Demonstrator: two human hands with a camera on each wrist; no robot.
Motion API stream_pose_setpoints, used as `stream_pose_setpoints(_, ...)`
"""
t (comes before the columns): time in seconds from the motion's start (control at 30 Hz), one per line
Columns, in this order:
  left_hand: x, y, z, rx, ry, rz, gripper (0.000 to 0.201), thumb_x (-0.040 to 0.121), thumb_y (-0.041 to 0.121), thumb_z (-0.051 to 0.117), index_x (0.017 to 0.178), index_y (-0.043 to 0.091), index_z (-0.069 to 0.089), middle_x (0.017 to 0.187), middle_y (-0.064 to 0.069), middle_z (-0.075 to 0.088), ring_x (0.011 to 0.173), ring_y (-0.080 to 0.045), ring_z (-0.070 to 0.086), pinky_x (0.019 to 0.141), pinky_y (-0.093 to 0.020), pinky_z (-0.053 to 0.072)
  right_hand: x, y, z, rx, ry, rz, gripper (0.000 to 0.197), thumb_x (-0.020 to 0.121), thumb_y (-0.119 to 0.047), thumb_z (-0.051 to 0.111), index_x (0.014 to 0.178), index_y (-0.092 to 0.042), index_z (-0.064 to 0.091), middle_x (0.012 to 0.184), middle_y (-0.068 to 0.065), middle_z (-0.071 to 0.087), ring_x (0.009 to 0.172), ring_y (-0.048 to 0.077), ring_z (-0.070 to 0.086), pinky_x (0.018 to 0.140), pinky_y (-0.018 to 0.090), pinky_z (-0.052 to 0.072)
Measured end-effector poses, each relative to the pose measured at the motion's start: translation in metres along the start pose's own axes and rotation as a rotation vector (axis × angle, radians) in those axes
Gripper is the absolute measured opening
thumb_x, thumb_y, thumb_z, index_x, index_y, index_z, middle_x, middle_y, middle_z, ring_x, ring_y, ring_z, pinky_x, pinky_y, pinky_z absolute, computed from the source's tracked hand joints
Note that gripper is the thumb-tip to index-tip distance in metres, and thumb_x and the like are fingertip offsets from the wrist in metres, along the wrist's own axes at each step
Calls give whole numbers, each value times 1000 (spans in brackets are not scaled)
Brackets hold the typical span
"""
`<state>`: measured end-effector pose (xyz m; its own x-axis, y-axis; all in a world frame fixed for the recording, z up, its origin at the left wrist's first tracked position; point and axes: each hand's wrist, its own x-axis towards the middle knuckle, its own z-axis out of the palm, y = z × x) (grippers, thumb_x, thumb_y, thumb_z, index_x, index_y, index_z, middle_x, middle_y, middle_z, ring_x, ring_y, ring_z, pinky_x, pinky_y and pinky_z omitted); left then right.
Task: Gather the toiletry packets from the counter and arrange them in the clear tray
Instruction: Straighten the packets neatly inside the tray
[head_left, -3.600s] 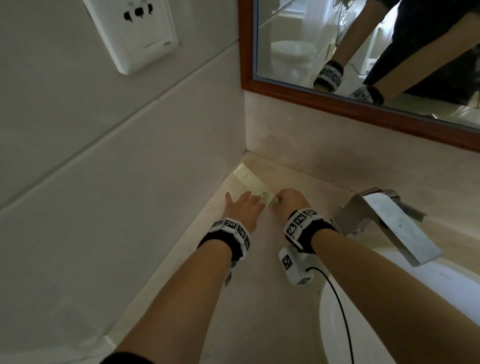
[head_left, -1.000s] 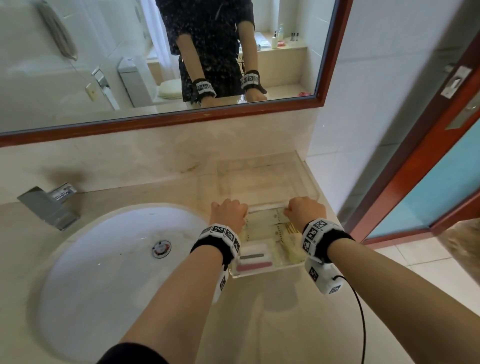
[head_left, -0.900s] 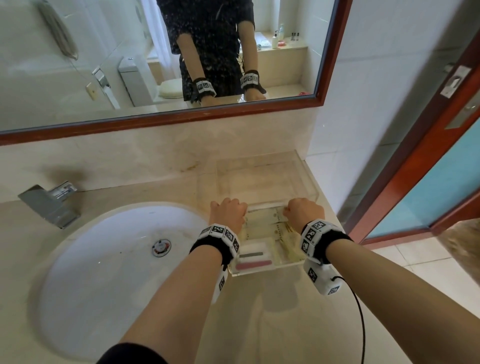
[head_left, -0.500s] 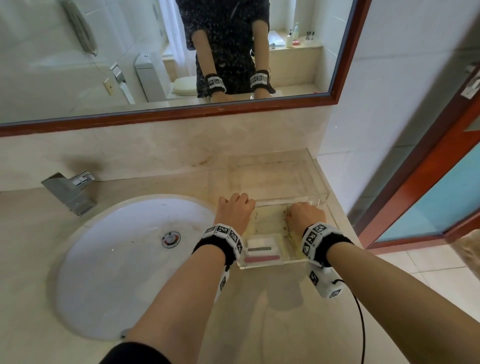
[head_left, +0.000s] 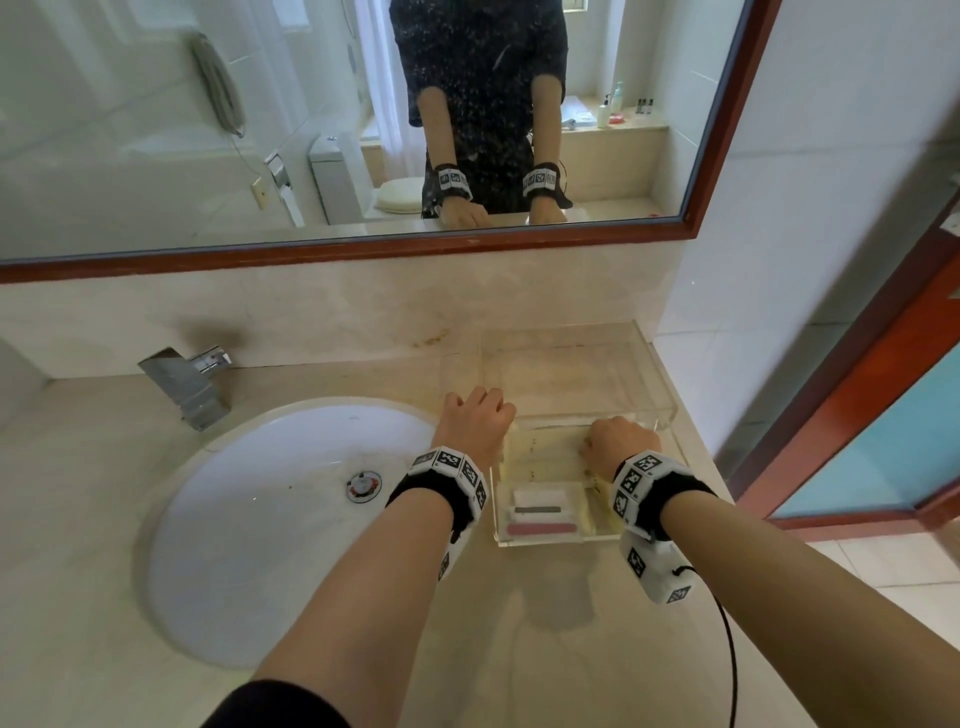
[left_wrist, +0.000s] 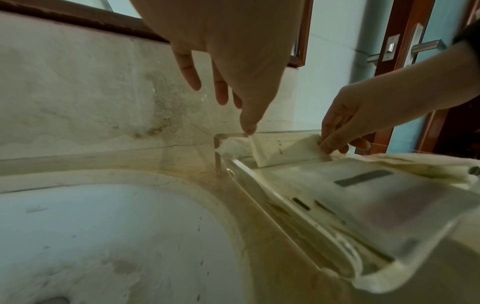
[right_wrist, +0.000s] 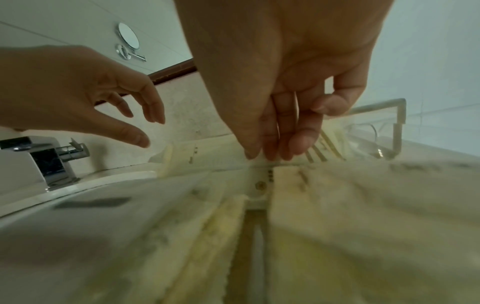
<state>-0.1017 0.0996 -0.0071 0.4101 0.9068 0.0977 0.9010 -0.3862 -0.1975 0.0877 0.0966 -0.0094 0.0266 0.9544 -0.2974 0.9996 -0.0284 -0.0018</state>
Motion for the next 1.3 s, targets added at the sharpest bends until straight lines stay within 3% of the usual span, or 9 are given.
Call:
stream_pose_setpoints(0.2,-8,-23,-25,65,22,-16,27,89,10,53,116,16,56,120,-2,57,111,-22,52,89,-36,40,-4,-18,-24,-8,76,-62,26,97,-29,46,101,-9,62,88,6,60,78,24,58,67,29,45)
stream_pose_setpoints(0.33,-11,-39,-57,84,54,-46,21,78,14,69,98,18,66,102,0,66,95,-22,62,79,-35,47,-7,-32,-48,-12,125,-90,27,98,-30,45,98,-9,62,83,4,56,74,24,55,66,28,45)
stream_pose_setpoints(0.5,-10,-55,-78,108,138,-21,24,90,12,50,113,15,58,117,-4,61,108,-25,57,86,-37,43,-14,-46,-73,-10,180,-86,24,98,-29,45,82,-12,51,81,4,55,73,24,54,67,29,45)
stream_pose_setpoints(0.6,-11,-63,-85,113,151,5,26,92,14,48,117,15,56,120,-3,59,112,-24,55,87,-37,42,-19,-49,-83,-2,204,-72,23,97,-28,47,89,-12,61,82,3,57,74,23,55,68,29,45)
stream_pose_setpoints(0.77,-12,-64,-87,47,129,32,26,94,17,47,118,15,56,123,-2,58,115,-23,54,90,-37,46,-18,-47,-76,31,191,-15,18,94,-17,51,79,-10,59,73,4,55,69,25,55,65,28,45)
stream_pose_setpoints(0.9,-16,-42,-67,-10,-8,170,27,95,18,45,119,14,57,123,-3,60,115,-24,55,91,-37,45,-20,-44,-45,27,-12,11,17,93,-10,49,78,-6,55,64,4,52,69,25,55,63,28,44)
stream_pose_setpoints(0.97,-17,-25,-55,-22,-59,238,28,97,23,43,122,15,56,125,-3,58,118,-23,53,91,-37,45,-20,-36,-28,38,-95,6,15,92,-14,52,85,-4,61,71,5,61,72,27,60,65,30,49)
stream_pose_setpoints(1.03,-18,-7,-44,-43,-101,280,30,98,26,43,124,16,54,127,-2,58,122,-23,51,92,-38,44,-21,-24,-12,60,-125,1,19,90,-18,56,100,-6,67,96,8,70,86,27,67,77,33,55)
stream_pose_setpoints(1.3,-19,48,-15,-166,-262,335,40,93,34,49,130,18,50,135,-2,50,125,-23,44,100,-42,40,-30,8,24,84,-122,74,36,87,-32,57,120,-19,56,129,6,49,123,28,43,100,41,46)
